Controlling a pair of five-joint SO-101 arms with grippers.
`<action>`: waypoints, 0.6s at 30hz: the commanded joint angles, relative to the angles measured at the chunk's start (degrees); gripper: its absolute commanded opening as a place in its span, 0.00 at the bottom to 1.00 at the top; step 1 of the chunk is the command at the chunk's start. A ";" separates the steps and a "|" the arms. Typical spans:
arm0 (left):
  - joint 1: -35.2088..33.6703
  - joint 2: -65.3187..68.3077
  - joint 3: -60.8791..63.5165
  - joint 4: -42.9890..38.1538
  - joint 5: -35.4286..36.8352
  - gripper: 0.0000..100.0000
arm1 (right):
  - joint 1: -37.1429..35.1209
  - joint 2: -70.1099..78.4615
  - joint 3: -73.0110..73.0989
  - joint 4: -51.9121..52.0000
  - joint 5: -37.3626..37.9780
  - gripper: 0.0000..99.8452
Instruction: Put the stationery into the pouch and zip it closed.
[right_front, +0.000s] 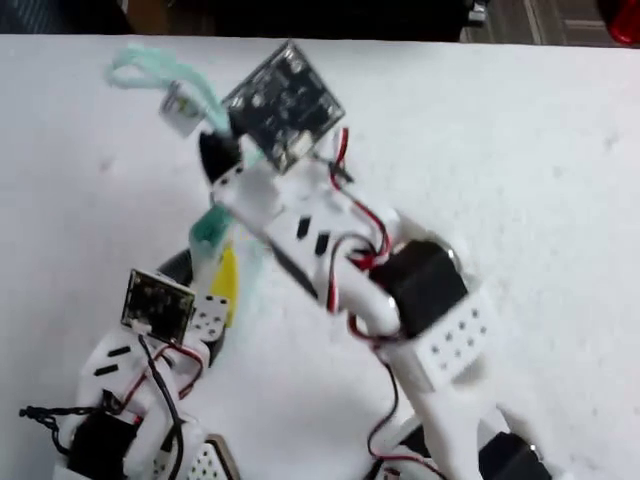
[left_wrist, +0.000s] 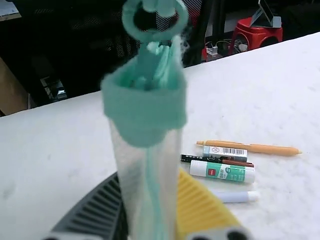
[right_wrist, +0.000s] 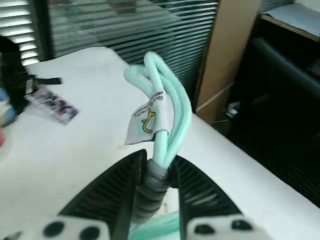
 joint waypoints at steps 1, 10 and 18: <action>-0.04 -0.22 1.05 -0.09 -1.32 0.02 | 4.79 1.71 0.09 -4.88 0.26 0.02; -0.04 -0.22 2.73 -1.67 -1.41 0.02 | 9.80 6.64 0.18 -7.25 0.26 0.02; -0.04 -0.22 2.46 -1.58 -1.23 0.02 | 14.02 11.30 0.18 -11.38 0.26 0.02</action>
